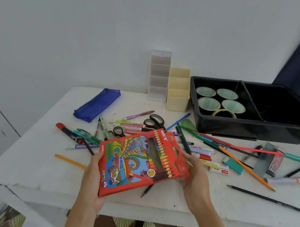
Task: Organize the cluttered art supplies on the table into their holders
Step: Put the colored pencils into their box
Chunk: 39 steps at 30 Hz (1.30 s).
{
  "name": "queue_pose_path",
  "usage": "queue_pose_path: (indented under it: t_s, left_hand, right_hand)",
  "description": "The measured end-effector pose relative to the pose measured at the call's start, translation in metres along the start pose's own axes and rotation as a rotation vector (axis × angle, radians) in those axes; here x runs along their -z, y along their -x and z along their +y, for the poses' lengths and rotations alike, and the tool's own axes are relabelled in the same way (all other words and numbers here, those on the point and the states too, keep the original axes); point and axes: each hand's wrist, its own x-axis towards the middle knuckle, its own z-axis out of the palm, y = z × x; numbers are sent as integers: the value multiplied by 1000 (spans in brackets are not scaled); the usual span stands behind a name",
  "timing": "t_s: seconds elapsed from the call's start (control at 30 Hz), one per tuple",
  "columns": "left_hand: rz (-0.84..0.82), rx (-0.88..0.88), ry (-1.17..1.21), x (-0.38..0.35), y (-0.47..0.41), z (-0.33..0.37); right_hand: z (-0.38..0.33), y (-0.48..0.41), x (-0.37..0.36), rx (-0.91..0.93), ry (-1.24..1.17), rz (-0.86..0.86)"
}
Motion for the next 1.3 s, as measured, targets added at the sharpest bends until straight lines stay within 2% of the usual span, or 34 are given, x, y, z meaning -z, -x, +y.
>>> queue_pose_path:
  t_s: [0.03, 0.1, 0.27, 0.43, 0.5, 0.6, 0.7, 0.73, 0.77, 0.8, 0.87, 0.93, 1.03, 1.13, 1.2, 1.3]
  left_hand:
    - [-21, 28, -20, -1, 5, -3]
    - [-60, 67, -79, -4, 16, -11]
    - [-136, 135, -287, -14, 43, -47]
    - [-257, 191, -467, -25, 59, -77]
    - [-242, 170, -484, -30, 63, -83]
    - [-129, -2, -626, -33, 62, -90]
    - [82, -386, -1032, -32, 55, -90]
    - [112, -525, -1099, -32, 54, -86]
    - [68, -623, -1123, -32, 53, -84]
    - [-49, -667, -1122, -33, 50, -81]
    - [-387, -622, -1142, -35, 46, -78]
    - [-610, -600, -1340, -35, 40, -77]
    - [-646, -675, -1580, -25, 24, -74]
    - [-681, -640, -1609, -15, 6, -60]
    - [-711, -617, -1638, -11, -5, -51]
    - [-747, -631, -1679, -5, -15, -44]
  right_hand:
    - [-6, 6, 6, -62, -18, -34]
    - [-15, 16, 19, -115, 91, -80]
    - [-33, 33, 59, -146, 328, 5]
    - [-53, 49, 104, -180, 336, 48]
    - [-56, 54, 115, -184, 354, 62]
    - [-53, 58, 122, -166, 367, 103]
    - [-46, 60, 114, -131, 372, 163]
    - [-42, 60, 109, -123, 367, 176]
    - [-38, 60, 102, -119, 369, 180]
    - [-33, 59, 95, -113, 376, 179]
    - [-23, 58, 79, -99, 415, 153]
    - [-13, 55, 64, -80, 485, 111]
    - [1, 51, 45, -64, 628, 45]
    - [7, 44, 32, -49, 796, -20]
    - [7, 37, 25, -25, 998, -36]
    - [2, 26, 14, 74, 1394, 90]
